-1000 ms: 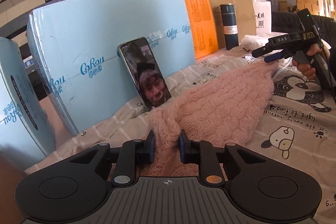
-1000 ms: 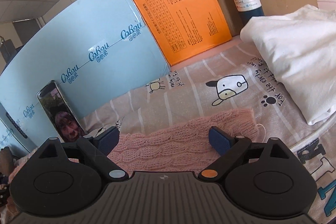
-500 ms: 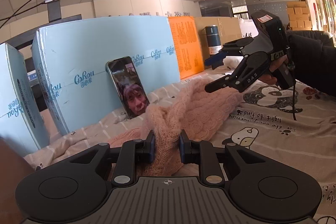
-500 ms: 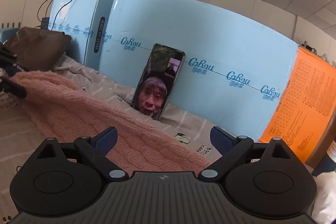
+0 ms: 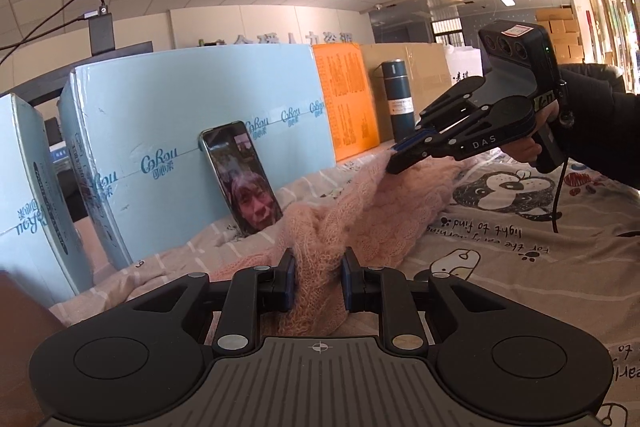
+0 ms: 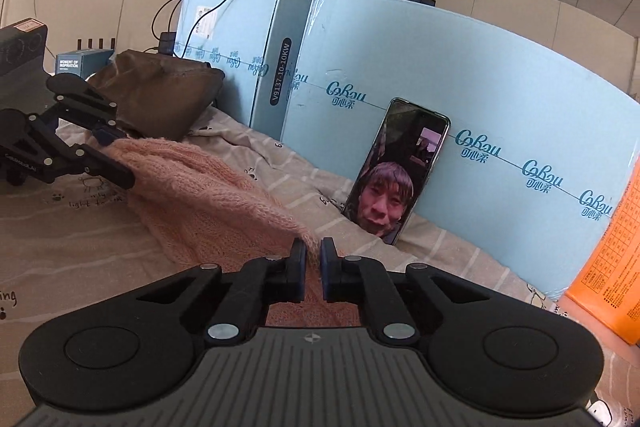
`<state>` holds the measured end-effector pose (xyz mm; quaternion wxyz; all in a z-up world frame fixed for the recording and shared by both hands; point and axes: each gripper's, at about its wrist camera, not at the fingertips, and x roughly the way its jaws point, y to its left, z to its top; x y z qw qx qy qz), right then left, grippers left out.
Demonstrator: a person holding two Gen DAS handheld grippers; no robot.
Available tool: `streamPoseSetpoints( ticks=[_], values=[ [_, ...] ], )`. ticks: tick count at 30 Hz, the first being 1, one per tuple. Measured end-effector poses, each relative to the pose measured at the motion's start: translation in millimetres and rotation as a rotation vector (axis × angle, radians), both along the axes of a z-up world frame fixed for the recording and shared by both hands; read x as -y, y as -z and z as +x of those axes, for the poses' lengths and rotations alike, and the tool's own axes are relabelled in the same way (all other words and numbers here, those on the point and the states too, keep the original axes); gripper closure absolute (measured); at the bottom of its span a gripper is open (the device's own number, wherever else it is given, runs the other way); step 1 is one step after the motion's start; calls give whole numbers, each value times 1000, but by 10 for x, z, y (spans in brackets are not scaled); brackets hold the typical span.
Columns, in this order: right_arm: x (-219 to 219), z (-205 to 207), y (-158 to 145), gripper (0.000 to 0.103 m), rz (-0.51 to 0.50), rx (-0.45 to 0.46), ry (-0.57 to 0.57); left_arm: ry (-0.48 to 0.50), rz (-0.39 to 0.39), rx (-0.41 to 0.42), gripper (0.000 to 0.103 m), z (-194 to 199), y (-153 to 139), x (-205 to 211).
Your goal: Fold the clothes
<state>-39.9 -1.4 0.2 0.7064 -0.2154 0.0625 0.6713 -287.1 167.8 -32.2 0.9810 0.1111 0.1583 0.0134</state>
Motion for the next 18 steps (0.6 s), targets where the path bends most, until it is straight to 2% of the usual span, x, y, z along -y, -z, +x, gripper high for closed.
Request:
streamPoseSetpoints(
  ticks=[2, 6, 8, 10, 16, 18],
  values=[
    [183, -87, -50, 97, 30, 3, 11, 26, -1, -9, 82, -44, -43, 7],
    [574, -277, -120, 100, 89, -9, 34, 69, 3, -84, 82, -139, -85, 25],
    [750, -370, -147, 100, 117, -40, 37, 95, -10, -103, 82, -209, -117, 44],
    [885, -438, -160, 101, 143, -115, 20, 117, -31, -119, 82, -281, -144, 62],
    [1049, -443, -23, 99, 121, -262, 83, 43, 1, -182, 81, -358, -36, 198],
    [1035, -320, 18, 87, 120, -320, 160, 0, 42, -188, 79, -309, 24, 293]
  ],
)
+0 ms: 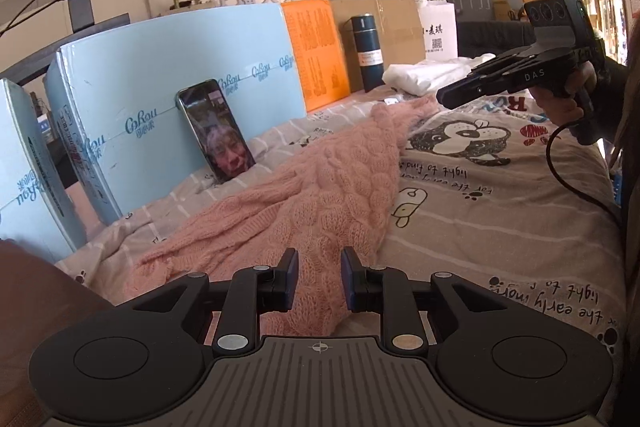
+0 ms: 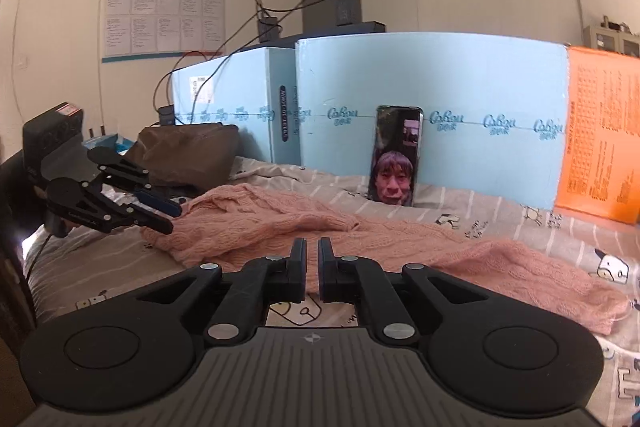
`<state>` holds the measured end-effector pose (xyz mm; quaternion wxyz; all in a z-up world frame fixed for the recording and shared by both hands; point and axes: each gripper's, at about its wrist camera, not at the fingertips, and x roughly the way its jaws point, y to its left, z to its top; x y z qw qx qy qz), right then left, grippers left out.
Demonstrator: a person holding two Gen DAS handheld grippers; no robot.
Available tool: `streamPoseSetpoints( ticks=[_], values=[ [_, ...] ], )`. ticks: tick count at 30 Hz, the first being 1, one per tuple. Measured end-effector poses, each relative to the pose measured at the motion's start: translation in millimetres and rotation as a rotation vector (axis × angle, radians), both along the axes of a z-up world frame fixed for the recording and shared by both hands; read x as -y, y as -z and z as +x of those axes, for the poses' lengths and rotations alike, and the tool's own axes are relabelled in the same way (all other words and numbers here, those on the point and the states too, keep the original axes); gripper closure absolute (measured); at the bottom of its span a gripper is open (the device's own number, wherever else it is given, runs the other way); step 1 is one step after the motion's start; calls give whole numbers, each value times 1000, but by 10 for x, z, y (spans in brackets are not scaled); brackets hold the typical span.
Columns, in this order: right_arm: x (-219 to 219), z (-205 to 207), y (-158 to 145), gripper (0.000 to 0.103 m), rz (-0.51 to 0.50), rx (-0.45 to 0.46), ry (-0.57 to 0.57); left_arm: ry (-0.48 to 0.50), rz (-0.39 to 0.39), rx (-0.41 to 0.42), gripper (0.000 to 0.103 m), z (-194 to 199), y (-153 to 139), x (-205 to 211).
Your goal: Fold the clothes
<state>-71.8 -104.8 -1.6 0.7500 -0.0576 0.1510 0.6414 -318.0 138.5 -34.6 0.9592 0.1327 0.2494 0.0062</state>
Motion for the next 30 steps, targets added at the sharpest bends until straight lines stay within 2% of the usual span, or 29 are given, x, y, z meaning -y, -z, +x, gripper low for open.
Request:
streamPoseSetpoints(
  ticks=[2, 3, 4, 6, 7, 10, 12, 13, 15, 16, 17, 19, 22, 26, 29, 30],
  values=[
    [-55, 176, 30, 53, 1, -68, 87, 8, 53, -10, 70, 79, 59, 131],
    [-92, 269, 45, 49, 7, -104, 129, 19, 70, -14, 59, 119, 86, 187],
    [-142, 370, 59, 49, 8, -146, 166, 29, 87, -18, 53, 159, 114, 244],
    [-255, 579, 96, 45, 4, -236, 241, 37, 109, -26, 49, 250, 169, 327],
    [-303, 666, 120, 43, 0, -277, 275, 36, 116, -29, 41, 299, 198, 361],
    [-470, 948, 199, 43, -13, -413, 385, 11, 144, -62, 39, 451, 292, 426],
    [-559, 1063, 254, 43, -26, -470, 436, -13, 157, -86, 39, 550, 346, 450],
    [-603, 1102, 283, 45, -41, -494, 465, -35, 137, -88, 38, 584, 337, 424],
    [-663, 1130, 344, 60, -57, -517, 475, -87, 136, -82, 38, 632, 334, 373],
    [-679, 1119, 364, 81, -64, -514, 464, -111, 142, -79, 40, 646, 338, 347],
    [-690, 1100, 381, 93, -71, -507, 451, -124, 140, -82, 43, 649, 344, 319],
    [-649, 1063, 380, 95, -56, -508, 444, -149, 136, -89, 68, 656, 355, 263],
    [-505, 976, 282, 96, -4, -503, 440, -174, 103, -71, 79, 624, 275, 173],
    [-271, 725, 107, 96, 55, -441, 438, -143, 53, 8, 81, 476, 64, 79],
    [-42, 453, -3, 96, 106, -363, 433, -8, -2, 101, 81, 253, -62, 15],
    [40, 372, -18, 96, 116, -347, 433, 25, -4, 105, 81, 207, -74, 1]
  ],
)
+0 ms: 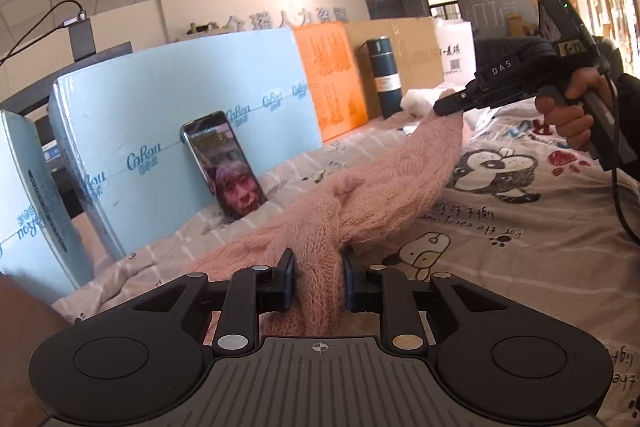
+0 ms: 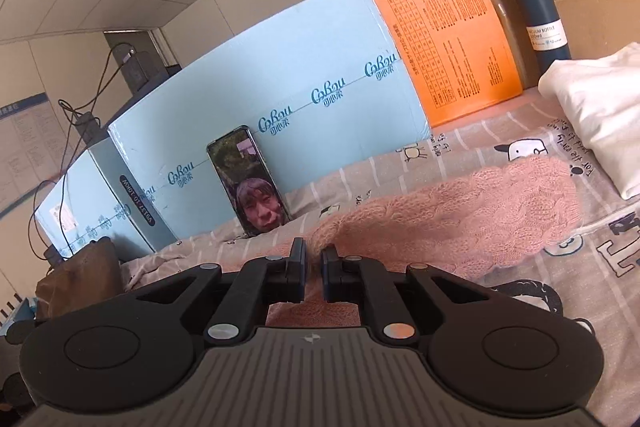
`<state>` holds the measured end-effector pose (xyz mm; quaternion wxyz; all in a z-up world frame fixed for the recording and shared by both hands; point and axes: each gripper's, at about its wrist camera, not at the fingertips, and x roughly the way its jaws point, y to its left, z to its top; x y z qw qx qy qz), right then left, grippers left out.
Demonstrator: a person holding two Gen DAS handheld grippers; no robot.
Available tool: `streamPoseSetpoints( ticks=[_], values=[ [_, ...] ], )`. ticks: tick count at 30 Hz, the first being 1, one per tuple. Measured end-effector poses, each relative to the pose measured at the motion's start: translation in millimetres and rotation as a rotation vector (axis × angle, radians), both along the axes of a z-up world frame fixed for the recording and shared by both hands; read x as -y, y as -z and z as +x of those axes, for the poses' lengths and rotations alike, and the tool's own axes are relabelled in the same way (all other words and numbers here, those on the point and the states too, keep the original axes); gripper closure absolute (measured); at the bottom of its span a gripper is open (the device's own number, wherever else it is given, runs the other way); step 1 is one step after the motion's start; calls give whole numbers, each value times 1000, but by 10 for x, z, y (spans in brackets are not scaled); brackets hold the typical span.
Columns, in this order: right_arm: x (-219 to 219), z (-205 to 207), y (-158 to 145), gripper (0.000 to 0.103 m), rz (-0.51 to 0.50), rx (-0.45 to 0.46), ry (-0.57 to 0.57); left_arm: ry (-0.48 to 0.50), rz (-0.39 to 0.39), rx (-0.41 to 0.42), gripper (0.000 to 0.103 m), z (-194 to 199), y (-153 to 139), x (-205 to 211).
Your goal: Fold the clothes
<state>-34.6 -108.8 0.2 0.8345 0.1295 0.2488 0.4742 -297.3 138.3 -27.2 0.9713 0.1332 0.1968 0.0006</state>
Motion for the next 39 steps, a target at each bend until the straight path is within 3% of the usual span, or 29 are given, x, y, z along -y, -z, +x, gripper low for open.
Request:
streamPoseSetpoints(
  ticks=[6, 12, 14, 15, 16, 17, 18, 20, 25, 28, 30, 33, 34, 35, 37, 39],
  values=[
    [348, -438, -6, 96, -46, 47, -41, 113, -47, -88, 81, -125, 25, 0],
    [529, -595, 254, 96, -125, -71, -89, 125, -66, -203, 77, -121, 209, 49],
    [574, -616, 318, 94, -142, -88, -106, 74, -47, -195, 69, -136, 268, 78],
    [600, -627, 333, 92, -151, -85, -104, 42, -38, -181, 51, -148, 285, 94],
    [624, -636, 336, 80, -159, -76, -99, 7, -38, -159, 33, -173, 289, 97],
    [664, -629, 327, 58, -164, -61, -77, -32, -44, -131, 27, -219, 285, 86],
    [715, -611, 310, 51, -166, -42, -45, -66, -56, -108, 23, -264, 277, 69],
    [819, -537, 284, 47, -164, -19, 29, -109, -105, -91, 21, -356, 240, 5],
    [1014, -134, 304, 36, -110, -65, 252, -246, -227, 1, 10, -596, 152, -130],
    [1008, 83, 358, 25, -117, -111, 384, -392, -208, 46, 8, -662, 138, -135],
    [969, 222, 401, 25, -144, -131, 429, -476, -154, 77, 8, -644, 120, -103],
    [872, 390, 469, 26, -191, -143, 458, -474, -151, 117, 7, -623, 89, -110],
    [828, 434, 492, 34, -208, -143, 456, -468, -157, 127, 7, -612, 82, -119],
    [770, 458, 513, 62, -235, -137, 437, -464, -163, 130, 7, -589, 84, -129],
    [659, 457, 529, 94, -286, -111, 387, -455, -166, 122, 7, -545, 95, -133],
    [676, 353, 457, 94, -261, -49, 391, -439, -166, 110, 7, -526, 116, -123]
  ],
)
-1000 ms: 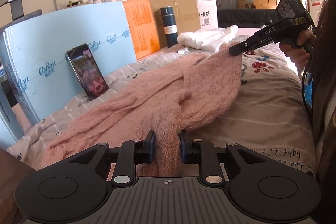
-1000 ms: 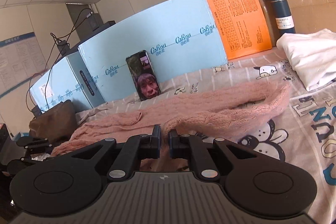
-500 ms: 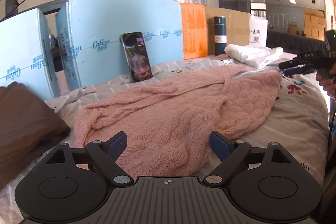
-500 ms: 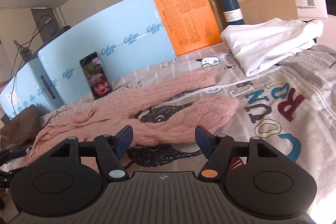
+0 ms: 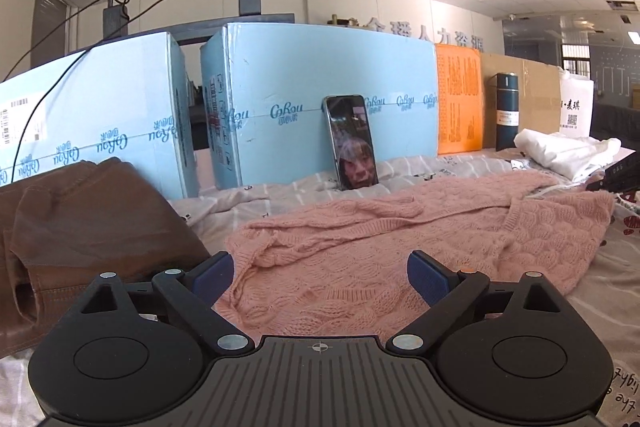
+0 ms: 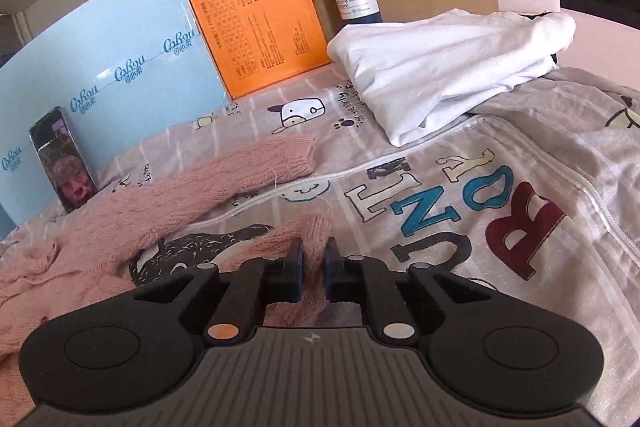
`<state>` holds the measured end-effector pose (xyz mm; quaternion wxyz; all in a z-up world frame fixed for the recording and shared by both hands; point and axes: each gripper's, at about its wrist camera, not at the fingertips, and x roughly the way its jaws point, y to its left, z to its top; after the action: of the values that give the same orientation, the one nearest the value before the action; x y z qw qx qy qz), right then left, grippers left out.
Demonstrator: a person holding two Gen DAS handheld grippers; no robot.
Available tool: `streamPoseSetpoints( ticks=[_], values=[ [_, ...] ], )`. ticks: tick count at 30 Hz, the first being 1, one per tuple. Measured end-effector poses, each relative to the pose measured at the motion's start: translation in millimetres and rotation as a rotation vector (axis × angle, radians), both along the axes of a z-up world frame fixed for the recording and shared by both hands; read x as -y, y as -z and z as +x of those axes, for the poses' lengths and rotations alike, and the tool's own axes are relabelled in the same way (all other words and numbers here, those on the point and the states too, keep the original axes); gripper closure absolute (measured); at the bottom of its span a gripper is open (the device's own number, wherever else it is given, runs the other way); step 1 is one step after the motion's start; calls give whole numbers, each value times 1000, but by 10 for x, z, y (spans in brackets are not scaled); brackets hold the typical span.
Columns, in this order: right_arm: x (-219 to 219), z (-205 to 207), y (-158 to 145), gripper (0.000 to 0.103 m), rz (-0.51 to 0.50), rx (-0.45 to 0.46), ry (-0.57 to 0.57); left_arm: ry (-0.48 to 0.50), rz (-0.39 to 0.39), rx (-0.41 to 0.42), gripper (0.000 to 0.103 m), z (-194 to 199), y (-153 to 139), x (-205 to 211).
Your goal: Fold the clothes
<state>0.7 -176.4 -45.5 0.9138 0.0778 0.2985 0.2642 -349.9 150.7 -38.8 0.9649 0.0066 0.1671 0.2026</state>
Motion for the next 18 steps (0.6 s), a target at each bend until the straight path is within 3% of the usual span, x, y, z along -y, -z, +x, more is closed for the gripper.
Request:
streamPoseSetpoints(
  ticks=[2, 4, 6, 9, 13, 15, 16, 18],
  values=[
    [62, -121, -138, 94, 5, 100, 26, 20, -4, -9, 7, 20, 18, -5],
    [79, -193, -253, 94, -57, 211, 57, 33, 3, -19, 7, 72, 33, -30],
    [34, -184, -267, 94, -148, 268, 51, 58, 13, -31, 7, 138, 51, -58],
    [-34, -61, -154, 94, -220, 247, 37, 114, 23, -56, 7, 229, 73, -69],
    [-137, 142, 66, 93, -293, 123, 23, 183, 49, -95, 7, 277, 110, -2],
    [-202, 128, 56, 77, -357, 131, 51, 211, 65, -118, 6, 298, 124, 27],
    [-247, 83, 24, 60, -397, 161, 68, 223, 76, -133, 5, 318, 133, 42],
    [-329, -21, -53, 54, -458, 230, 100, 247, 108, -176, 4, 381, 161, 79]
  ],
)
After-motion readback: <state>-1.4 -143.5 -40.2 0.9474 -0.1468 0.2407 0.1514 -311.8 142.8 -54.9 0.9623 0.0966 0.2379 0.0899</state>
